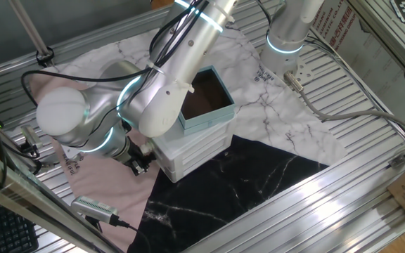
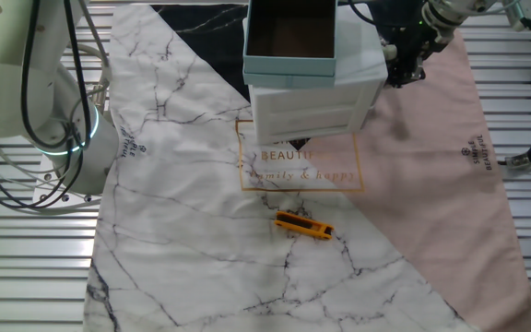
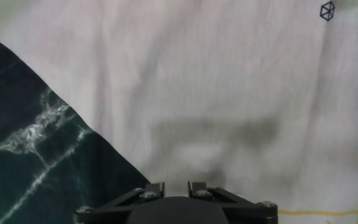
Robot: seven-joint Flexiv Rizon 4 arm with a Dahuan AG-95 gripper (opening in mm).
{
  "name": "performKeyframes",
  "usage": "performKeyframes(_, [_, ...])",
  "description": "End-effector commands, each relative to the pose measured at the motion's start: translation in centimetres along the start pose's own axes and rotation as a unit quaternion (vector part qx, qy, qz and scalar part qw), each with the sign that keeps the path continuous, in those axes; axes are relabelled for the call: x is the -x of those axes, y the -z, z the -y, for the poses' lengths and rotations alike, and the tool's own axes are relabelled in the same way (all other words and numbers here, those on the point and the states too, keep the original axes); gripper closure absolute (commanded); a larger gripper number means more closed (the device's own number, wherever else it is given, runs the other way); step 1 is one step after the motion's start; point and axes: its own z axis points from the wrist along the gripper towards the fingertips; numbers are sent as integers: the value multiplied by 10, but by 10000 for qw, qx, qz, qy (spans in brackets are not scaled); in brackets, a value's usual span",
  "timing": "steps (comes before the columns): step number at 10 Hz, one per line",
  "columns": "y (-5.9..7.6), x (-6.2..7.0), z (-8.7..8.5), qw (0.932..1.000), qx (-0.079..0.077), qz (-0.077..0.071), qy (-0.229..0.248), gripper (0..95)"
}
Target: Grasp the handle and open the drawer
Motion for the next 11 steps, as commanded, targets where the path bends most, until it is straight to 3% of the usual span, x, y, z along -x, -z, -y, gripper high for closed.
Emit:
performKeyframes(1, [0,1,0,10000,-5,2,-8,950])
performKeyframes(11, [2,7,-1,10000,-8,-8,-33,950])
